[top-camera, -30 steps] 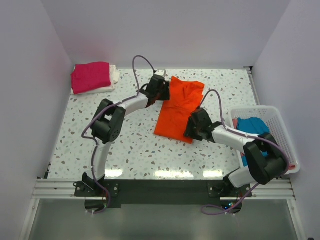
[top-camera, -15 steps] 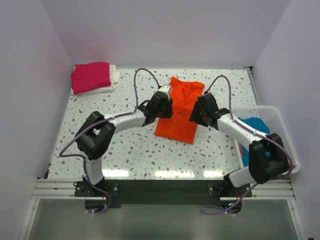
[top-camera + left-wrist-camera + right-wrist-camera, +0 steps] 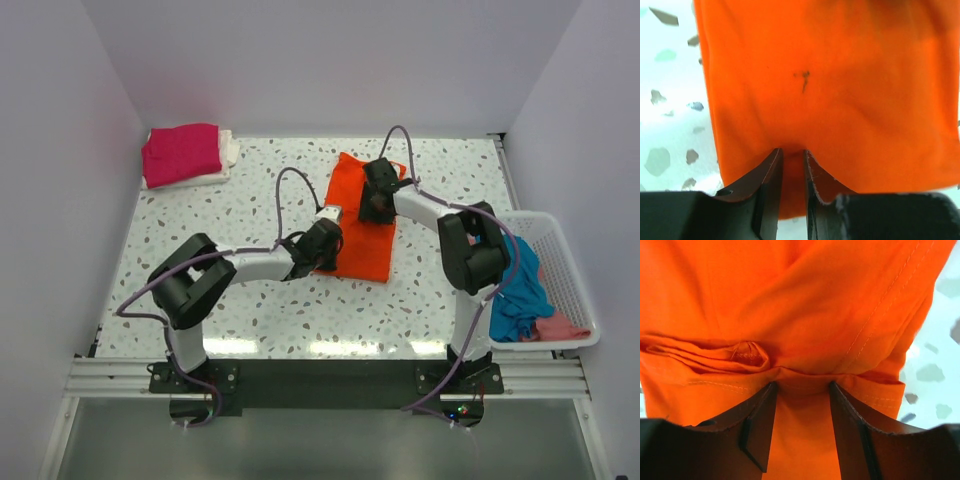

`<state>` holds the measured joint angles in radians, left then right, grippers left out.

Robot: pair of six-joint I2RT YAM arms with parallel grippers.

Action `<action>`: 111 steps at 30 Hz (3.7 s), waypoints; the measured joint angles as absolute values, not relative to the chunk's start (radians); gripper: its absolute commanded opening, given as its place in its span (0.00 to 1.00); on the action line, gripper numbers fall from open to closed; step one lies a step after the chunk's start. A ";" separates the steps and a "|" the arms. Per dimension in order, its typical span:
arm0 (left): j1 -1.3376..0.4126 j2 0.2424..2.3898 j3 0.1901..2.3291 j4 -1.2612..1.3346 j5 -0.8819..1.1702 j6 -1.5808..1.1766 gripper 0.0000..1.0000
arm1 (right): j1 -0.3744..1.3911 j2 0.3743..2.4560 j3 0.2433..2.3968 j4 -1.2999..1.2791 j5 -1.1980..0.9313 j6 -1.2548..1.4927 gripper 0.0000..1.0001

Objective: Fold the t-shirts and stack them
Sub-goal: Fold the tshirt

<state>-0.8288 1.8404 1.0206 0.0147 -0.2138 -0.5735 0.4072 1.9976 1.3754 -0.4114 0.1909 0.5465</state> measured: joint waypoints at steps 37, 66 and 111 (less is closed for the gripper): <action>-0.885 1.309 0.686 -0.203 -0.281 -0.836 0.64 | 0.605 1.462 1.058 -0.475 0.142 0.543 0.68; -0.857 1.219 0.383 0.050 -0.087 -0.969 0.49 | 0.606 1.230 0.477 -0.148 -0.044 0.884 0.54; -1.039 0.979 0.524 -0.306 -0.256 -0.982 0.00 | 0.839 0.847 0.537 -0.517 0.171 0.855 0.00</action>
<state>-1.0389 0.9794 0.5236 -0.3058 -0.2558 -0.9817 0.8391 0.8474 0.5369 -0.5171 0.1707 0.8555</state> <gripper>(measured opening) 0.037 0.025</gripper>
